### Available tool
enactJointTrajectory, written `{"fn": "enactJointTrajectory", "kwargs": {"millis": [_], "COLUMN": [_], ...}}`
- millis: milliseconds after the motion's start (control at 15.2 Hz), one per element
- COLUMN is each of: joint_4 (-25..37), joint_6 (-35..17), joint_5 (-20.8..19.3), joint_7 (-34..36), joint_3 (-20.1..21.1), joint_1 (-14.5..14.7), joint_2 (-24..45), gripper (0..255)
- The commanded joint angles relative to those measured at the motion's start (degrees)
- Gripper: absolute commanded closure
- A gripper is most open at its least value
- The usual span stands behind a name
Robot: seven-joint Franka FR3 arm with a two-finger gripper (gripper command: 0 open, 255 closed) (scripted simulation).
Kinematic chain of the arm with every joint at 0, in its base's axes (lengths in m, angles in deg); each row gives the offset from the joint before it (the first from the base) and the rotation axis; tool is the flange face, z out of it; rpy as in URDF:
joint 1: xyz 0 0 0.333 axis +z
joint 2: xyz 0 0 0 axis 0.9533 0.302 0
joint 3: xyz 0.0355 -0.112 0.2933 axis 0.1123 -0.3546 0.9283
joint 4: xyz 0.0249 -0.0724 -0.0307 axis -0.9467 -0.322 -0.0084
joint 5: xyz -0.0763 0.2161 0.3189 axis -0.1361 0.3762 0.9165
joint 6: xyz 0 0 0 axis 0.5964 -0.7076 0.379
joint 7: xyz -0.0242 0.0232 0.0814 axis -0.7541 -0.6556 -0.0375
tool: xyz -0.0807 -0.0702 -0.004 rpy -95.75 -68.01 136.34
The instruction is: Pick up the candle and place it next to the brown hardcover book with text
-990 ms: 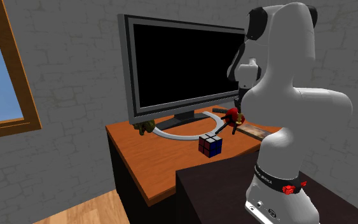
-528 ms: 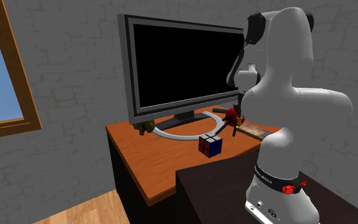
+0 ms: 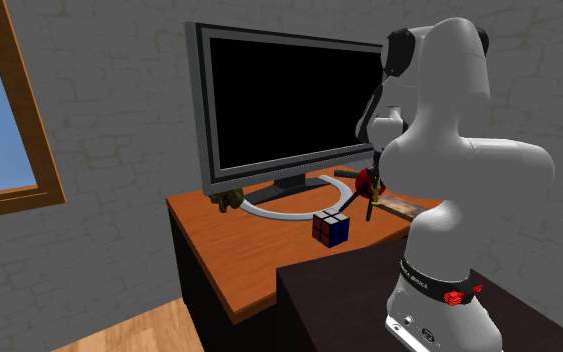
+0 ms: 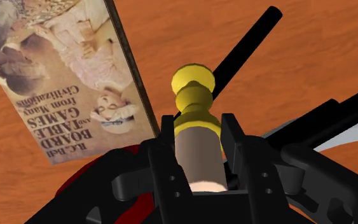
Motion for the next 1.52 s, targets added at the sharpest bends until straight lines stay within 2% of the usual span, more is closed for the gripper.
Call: {"fn": "enactJointTrajectory", "kwargs": {"millis": [0, 396, 462, 792, 1056, 1452], "joint_4": [-0.73, -0.73, -1.94, -0.74, -1.69, -1.69], "joint_6": [-0.58, -0.58, -0.57, -0.59, 4.1, 4.1], "joint_5": [-0.03, -0.03, -0.06, -0.03, -0.14, -0.14], "joint_7": [0.11, 0.11, 0.02, 0.11, 0.18, 0.18], "joint_3": [-0.01, -0.01, -0.04, -0.01, -0.1, -0.09], "joint_1": [0.08, 0.07, 0.02, 0.07, 0.14, 0.14], "joint_2": [2.27, 2.27, 1.03, 2.27, -3.37, -3.37], "gripper": [255, 255, 0, 0, 0, 0]}}
